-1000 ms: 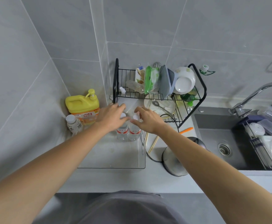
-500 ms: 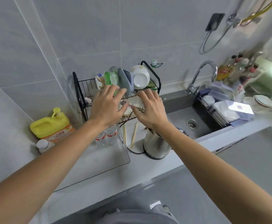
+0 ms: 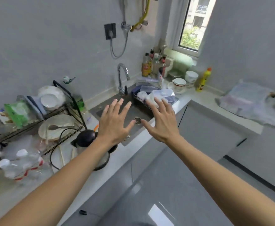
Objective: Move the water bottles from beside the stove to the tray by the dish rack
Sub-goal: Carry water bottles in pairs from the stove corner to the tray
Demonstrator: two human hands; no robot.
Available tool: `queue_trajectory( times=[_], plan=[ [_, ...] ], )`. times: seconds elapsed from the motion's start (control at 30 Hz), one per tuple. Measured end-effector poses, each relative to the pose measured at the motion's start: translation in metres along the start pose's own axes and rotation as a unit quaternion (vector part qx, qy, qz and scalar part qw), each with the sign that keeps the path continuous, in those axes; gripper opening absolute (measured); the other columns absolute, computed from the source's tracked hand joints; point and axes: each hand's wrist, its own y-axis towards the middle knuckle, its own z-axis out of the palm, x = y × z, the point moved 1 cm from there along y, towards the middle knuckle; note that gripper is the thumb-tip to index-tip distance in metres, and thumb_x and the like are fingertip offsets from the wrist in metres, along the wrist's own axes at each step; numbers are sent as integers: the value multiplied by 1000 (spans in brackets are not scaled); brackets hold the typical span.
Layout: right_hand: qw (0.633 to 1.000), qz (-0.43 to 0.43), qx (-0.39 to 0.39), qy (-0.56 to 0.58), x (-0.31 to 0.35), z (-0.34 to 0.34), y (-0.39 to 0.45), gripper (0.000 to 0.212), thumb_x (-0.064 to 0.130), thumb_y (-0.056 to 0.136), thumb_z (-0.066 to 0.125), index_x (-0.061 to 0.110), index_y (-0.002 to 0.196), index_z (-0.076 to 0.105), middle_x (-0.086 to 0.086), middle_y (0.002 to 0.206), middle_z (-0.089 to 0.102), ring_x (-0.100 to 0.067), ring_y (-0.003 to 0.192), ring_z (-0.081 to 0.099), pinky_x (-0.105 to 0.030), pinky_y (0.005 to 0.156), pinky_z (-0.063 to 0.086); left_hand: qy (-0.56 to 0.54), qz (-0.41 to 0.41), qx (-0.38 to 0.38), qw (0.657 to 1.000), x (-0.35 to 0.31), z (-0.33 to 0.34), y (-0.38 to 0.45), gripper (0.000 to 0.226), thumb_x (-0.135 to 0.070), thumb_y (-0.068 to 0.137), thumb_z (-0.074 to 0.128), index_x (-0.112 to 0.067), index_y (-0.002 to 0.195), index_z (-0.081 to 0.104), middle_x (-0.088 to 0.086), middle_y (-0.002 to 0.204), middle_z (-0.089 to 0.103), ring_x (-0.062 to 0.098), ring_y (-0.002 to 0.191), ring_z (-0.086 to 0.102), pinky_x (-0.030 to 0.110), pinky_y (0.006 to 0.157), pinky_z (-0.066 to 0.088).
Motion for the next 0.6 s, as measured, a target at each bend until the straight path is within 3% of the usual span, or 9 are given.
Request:
queue_trajectory(
  times=[0.3, 0.6],
  plan=[
    [980, 184, -32, -68, -231, -131, -109, 78, 68, 92, 47, 31, 160, 39, -9, 165, 37, -35, 156, 27, -57, 128, 23, -71, 169, 25, 983, -258, 64, 85, 75, -64, 95, 38, -25, 159, 39, 12, 162, 42, 34, 152, 34, 51, 123, 30],
    [910, 392, -70, -118, -401, -221, -241, 77, 67, 94, 44, 33, 162, 34, -6, 169, 33, -31, 158, 22, -51, 131, 19, -117, 340, 77, 930, -492, 135, 140, 75, -66, 98, 32, -27, 162, 35, 12, 166, 37, 33, 155, 32, 51, 126, 27]
  ],
)
